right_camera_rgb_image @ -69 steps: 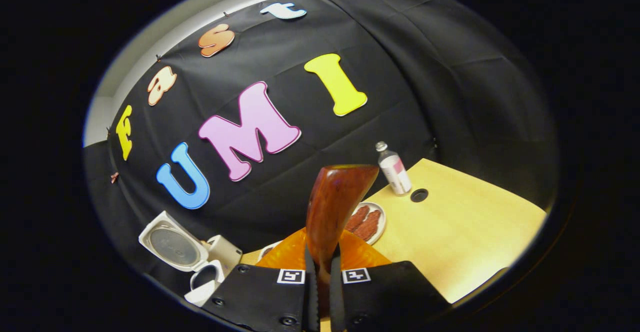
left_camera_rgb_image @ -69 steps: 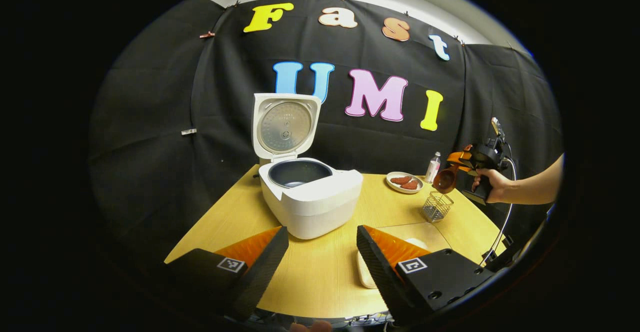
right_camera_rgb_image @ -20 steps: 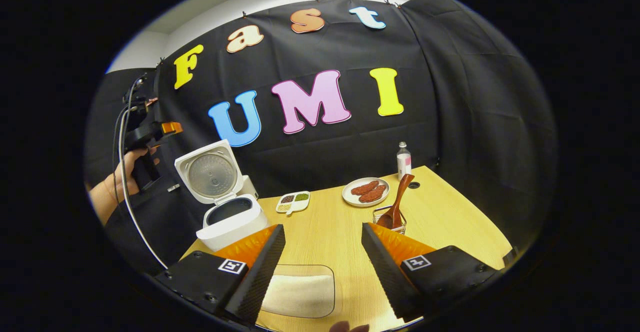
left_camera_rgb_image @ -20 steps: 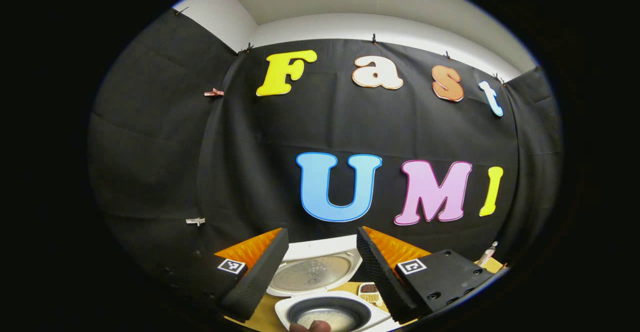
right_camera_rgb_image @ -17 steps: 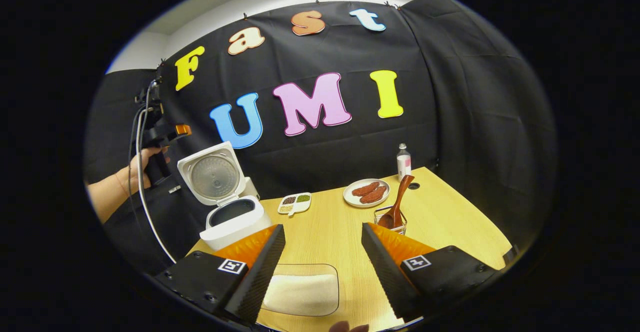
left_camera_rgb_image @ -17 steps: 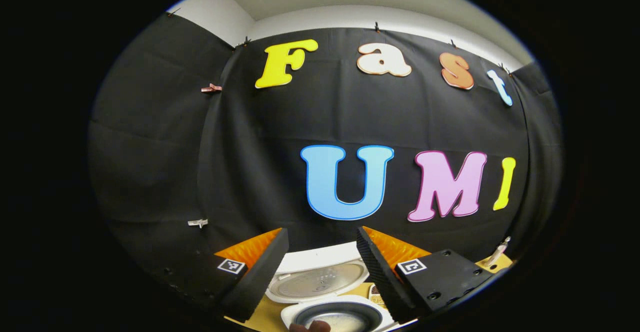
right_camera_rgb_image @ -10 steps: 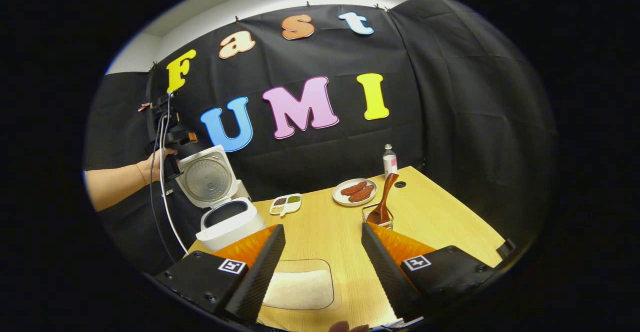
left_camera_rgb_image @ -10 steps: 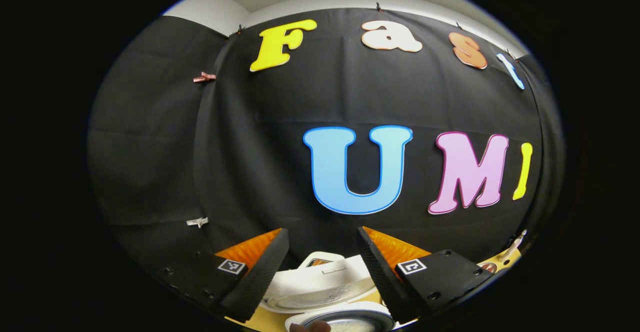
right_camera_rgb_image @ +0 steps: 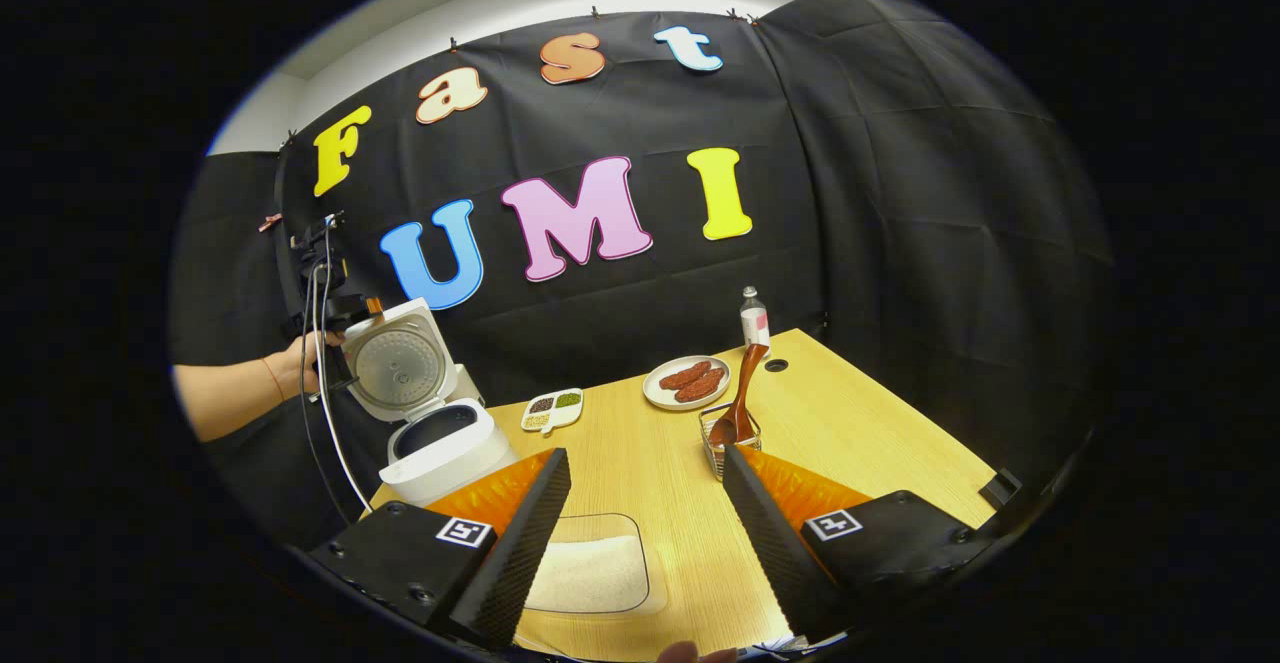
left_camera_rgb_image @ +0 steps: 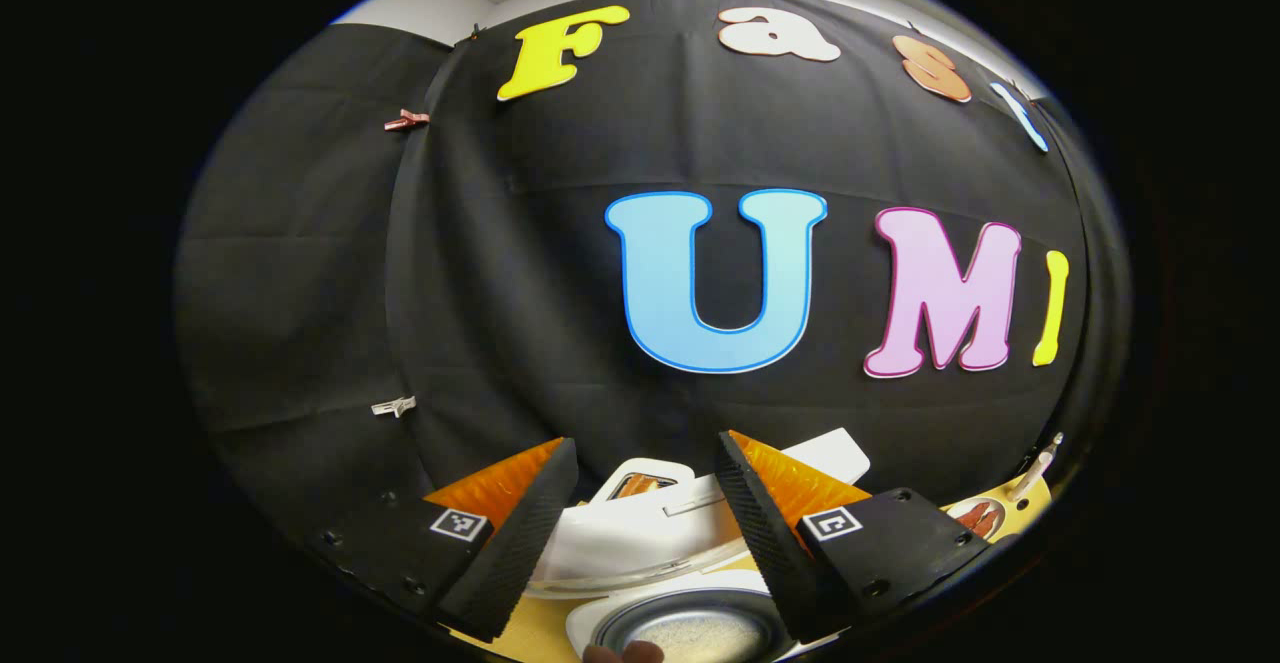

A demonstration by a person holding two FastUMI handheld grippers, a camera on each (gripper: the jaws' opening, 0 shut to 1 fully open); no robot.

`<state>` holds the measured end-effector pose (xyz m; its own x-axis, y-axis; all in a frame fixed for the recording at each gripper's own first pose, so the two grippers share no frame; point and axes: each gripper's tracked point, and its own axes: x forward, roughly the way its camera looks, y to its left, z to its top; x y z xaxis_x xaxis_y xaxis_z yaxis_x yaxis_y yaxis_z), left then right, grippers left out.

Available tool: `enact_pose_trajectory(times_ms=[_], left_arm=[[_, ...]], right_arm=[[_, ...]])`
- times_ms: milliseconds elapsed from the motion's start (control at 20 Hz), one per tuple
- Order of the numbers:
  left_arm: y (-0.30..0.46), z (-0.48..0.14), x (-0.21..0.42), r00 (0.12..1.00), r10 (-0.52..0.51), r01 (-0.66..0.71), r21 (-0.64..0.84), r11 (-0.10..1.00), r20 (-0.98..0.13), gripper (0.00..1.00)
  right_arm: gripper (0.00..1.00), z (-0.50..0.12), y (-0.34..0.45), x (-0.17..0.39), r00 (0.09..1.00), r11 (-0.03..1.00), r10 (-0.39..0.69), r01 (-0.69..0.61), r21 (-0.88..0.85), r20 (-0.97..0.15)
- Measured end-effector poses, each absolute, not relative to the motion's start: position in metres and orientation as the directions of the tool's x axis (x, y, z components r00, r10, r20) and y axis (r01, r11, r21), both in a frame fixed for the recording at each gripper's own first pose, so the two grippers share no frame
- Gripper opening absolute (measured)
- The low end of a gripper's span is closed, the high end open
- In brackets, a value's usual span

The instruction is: Close the left gripper, press the button to open the rice cooker; take a wooden spoon from the chopstick holder with the right hand, scoop a spoonful of rice and pour it into the rice cooker, then put the wooden spoon back into the chopstick holder.

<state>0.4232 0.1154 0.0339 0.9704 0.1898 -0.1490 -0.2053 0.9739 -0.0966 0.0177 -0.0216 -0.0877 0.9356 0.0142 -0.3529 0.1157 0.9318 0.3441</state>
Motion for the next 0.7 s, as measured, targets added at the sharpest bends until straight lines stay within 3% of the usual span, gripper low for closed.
enact_pose_trajectory(times_ms=[400, 700], left_arm=[[0.044, -0.029, 0.333, 0.965, 0.134, -0.171, -0.156, 0.973, -0.226, 0.98], [0.016, -0.074, 0.304, 0.946, 0.143, -0.192, -0.146, 0.971, -0.291, 1.0]], right_arm=[[0.98, -0.082, -0.013, 0.019, 0.935, 0.936, 0.093, 0.035, 0.351, -0.341], [0.98, -0.087, -0.024, 0.012, 0.927, 0.937, 0.111, 0.023, 0.349, -0.358]])
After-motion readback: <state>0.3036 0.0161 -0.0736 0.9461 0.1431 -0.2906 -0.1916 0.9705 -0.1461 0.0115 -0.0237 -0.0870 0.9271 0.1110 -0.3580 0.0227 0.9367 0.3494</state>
